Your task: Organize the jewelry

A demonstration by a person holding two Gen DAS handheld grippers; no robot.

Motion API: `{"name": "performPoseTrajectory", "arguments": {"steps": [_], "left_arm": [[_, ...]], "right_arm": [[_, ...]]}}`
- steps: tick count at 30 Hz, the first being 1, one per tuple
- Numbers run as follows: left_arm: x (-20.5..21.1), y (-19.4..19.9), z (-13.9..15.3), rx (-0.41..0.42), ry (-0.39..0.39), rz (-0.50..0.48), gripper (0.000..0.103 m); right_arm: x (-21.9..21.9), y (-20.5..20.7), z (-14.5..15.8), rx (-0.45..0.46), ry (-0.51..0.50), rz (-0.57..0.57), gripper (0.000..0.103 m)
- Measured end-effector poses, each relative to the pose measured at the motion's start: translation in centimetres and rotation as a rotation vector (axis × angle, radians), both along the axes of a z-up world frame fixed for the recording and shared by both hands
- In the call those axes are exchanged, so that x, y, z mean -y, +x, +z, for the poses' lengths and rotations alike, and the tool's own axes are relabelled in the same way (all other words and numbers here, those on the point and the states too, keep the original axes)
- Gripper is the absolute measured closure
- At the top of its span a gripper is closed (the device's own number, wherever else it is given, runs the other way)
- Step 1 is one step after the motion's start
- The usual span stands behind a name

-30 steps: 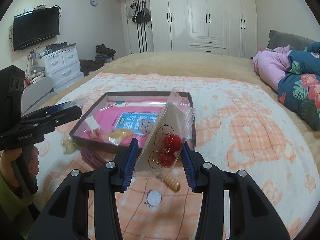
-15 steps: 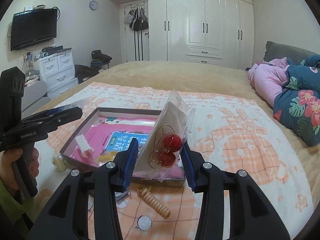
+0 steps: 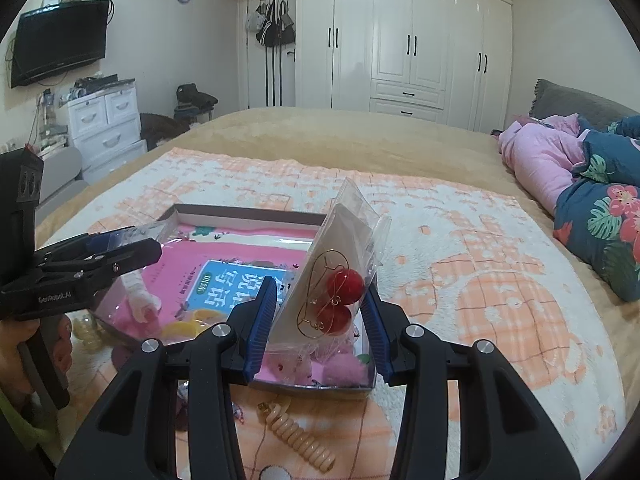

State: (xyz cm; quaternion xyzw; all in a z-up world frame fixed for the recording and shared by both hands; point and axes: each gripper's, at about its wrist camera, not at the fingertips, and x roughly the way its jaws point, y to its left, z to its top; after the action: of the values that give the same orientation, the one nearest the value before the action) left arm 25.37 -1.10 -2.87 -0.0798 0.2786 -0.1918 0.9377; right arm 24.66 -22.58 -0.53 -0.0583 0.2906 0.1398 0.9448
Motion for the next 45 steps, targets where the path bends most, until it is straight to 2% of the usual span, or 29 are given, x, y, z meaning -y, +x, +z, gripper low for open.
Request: {"name": "performPoseTrajectory", "arguments": {"steps": [17, 23, 29, 38, 45], "left_arm": [[0.8, 1.5, -2.2, -0.074, 0.011, -0.025, 0.034], [1.0, 1.6, -2.7, -0.087, 0.018, -0.029, 0.034], [1.0, 1.6, -2.8, -0.091, 0.017, -0.024, 0.033], [0.9, 1.3, -2.5, -0.077, 0.014, -0.017, 0.027], [0.2, 0.0, -0.3, -0.025, -0.005, 0.003, 0.021]], "right_arm": [[-1.5, 2.9, -5.2, -0.116, -0.039, 0.002, 0.062], [-0.9, 3.1, -6.5, -0.167, 0.006, -0.013, 0.059], [0.0, 1.7, -5.5, -0.129, 0.04, -0.029, 0.045], [1.7, -0.9, -3.3, -0.071, 0.078, -0.06, 0.038], [2.9, -2.9, -1.3, -0.026, 0.104, -0.076, 0.032]]}}
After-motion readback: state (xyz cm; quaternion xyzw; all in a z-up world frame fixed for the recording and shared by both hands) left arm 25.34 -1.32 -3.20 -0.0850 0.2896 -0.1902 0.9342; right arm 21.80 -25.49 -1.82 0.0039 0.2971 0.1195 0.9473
